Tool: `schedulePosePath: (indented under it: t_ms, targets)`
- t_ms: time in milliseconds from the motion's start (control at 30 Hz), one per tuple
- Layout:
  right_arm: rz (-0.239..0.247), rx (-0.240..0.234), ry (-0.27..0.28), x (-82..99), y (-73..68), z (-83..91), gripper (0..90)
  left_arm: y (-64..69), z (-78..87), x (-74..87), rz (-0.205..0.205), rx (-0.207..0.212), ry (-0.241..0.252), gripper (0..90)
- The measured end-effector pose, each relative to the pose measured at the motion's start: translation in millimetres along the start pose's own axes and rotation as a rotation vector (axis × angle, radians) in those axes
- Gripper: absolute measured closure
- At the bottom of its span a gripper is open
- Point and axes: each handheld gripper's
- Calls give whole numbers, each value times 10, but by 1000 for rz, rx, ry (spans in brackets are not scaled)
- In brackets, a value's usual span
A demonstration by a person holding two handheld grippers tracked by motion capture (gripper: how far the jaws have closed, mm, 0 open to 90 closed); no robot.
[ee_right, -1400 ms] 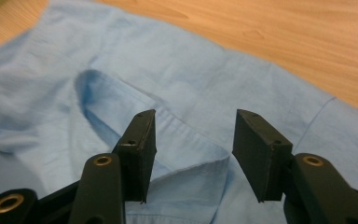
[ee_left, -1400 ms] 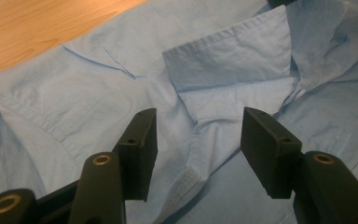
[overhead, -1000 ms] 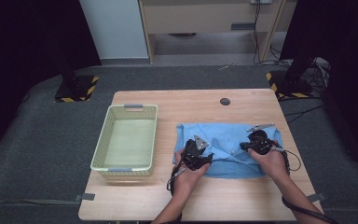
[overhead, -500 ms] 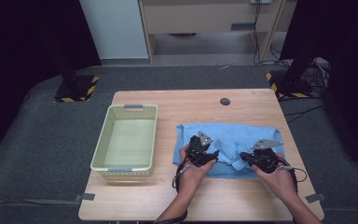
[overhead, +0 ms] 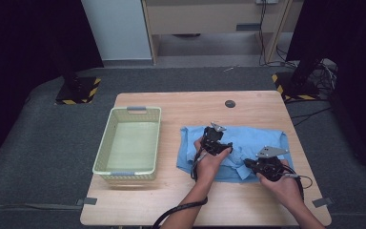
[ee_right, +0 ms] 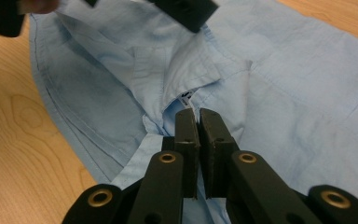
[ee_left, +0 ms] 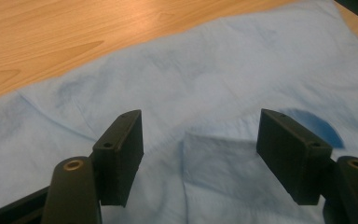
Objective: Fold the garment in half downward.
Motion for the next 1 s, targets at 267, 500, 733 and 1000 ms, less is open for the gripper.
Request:
schedulePosePath:
  t_ms: [267,500,733,1000]
  targets:
    - [-11,-4,13,32,21,8,864,4,-79,19,-27,15,-58,378]
    - [-18,-1,17,33,20,0,862,42,10,137,-89,43,-60,711]
    - [-27,8,28,36,18,48,862,105,227,249,-132,61,-19,896]
    - [-53,-11,44,118,-60,212,806,223,654,533,-173,97,28,897]
Point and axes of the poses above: each handheld gripper's, and its own axes: z roughly backward along the jaws, x roughly out of its underside, y roughly to its right, and after that the axes turned 8 degrees about -x, right-handed
